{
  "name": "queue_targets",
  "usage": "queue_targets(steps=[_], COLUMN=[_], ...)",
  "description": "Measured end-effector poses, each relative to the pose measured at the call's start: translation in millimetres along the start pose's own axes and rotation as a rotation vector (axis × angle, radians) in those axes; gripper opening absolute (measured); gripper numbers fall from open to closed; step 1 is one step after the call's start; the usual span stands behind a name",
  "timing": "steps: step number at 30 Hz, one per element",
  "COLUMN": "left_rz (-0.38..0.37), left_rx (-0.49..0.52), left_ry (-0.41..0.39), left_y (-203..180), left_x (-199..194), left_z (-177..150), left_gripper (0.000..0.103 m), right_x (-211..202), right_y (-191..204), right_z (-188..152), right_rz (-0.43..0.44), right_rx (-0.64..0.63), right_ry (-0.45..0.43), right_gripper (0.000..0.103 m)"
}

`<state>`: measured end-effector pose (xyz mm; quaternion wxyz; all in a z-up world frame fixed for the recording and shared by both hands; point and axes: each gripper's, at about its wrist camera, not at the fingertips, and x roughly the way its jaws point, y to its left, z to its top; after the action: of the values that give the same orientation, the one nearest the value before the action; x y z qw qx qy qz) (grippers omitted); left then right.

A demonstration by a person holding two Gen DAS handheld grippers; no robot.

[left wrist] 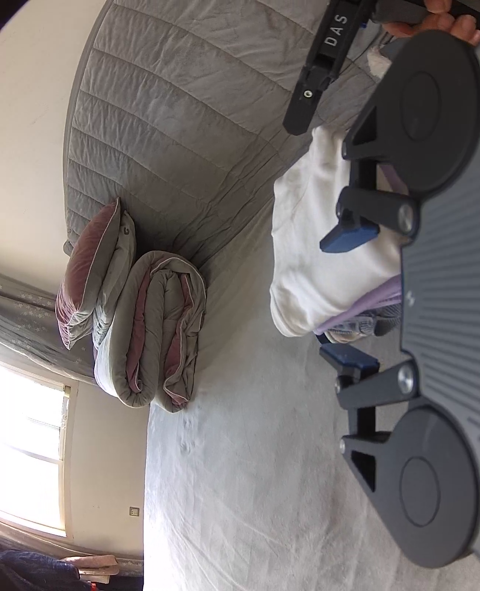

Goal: Fold clothes
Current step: 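Carry the shirt with both grippers and lower it onto the lavender clothes stack, then open both grippers and pull back from the clothes stack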

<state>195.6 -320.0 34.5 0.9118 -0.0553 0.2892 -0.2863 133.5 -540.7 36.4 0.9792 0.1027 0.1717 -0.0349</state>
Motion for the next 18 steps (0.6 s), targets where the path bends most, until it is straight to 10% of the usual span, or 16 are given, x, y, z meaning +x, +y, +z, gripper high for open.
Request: queue_targets(steps=[18], left_rz=[0.009], left_rx=[0.098], left_ry=[0.101], left_y=[-22], left_x=[-121], left_z=[-35], left_gripper=[0.074], right_x=[-88], right_y=[51], right_z=[-9], right_rz=[-0.031], right_rx=[0.091], right_ry=[0.019], right_gripper=[0.065])
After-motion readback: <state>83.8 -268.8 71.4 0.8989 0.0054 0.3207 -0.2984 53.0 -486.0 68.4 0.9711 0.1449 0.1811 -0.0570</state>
